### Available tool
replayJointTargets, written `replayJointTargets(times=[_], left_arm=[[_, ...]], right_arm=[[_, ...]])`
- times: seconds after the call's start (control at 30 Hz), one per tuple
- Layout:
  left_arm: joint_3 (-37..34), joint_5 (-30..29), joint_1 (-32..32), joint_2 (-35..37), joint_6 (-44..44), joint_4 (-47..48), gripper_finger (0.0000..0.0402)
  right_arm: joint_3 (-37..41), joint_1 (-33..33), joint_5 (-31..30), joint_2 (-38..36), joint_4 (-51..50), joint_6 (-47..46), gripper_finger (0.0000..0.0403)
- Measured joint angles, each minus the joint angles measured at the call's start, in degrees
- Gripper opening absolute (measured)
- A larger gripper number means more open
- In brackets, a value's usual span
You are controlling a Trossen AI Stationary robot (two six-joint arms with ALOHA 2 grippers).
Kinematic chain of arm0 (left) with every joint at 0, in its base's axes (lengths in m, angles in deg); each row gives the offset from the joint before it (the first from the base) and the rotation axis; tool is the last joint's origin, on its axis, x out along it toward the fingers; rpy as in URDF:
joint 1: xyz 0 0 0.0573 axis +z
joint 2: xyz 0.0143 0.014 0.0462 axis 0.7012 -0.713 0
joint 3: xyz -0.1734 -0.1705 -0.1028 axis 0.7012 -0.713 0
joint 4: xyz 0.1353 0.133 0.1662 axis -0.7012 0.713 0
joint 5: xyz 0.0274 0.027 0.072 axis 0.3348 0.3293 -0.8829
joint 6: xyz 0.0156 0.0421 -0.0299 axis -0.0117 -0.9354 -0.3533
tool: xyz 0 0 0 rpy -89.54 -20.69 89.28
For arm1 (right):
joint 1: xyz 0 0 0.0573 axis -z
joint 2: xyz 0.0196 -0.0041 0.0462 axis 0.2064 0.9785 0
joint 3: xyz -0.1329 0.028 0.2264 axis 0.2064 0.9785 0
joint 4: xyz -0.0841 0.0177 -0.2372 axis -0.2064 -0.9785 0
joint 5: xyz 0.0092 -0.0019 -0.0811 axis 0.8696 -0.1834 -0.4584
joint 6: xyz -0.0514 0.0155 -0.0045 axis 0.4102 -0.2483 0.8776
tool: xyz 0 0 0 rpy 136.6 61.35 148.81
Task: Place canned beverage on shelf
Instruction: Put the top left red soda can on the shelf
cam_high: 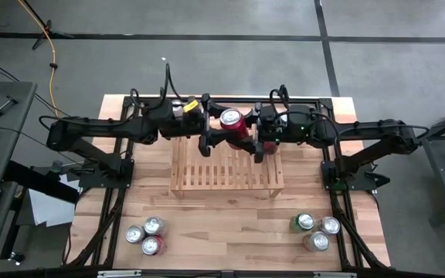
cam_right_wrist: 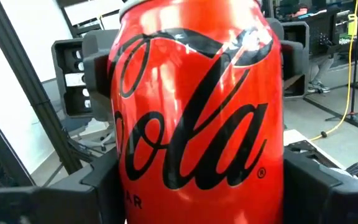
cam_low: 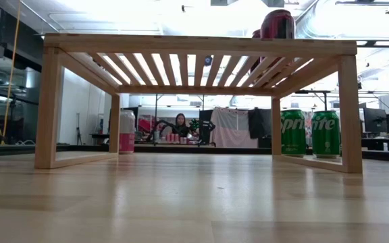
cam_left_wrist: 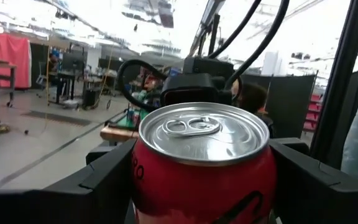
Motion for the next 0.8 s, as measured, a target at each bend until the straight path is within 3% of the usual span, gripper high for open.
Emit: replayJointTargets(times=[0.17,0.47,0.8], left_arm=[[-0.1,-1.3,1.0,3.6,-1.8,5.6,0.0283],[-0.1,-0.9,0.8,6.5,-2.6,14.1,0.0283],[-0.1,0.8,-1.5,6.1,-2.4,23.9,0.0283]], right_arm=[[0.0,0.0,-3.4,-2.2,-0.5,-1.0,0.0381],[-1.0,-0.1,-2.8,-6.6,-3.8,-1.9,0.0358],[-12.2,-0.1,-1.2,-2.7,-19.5,2.1,0.0359]])
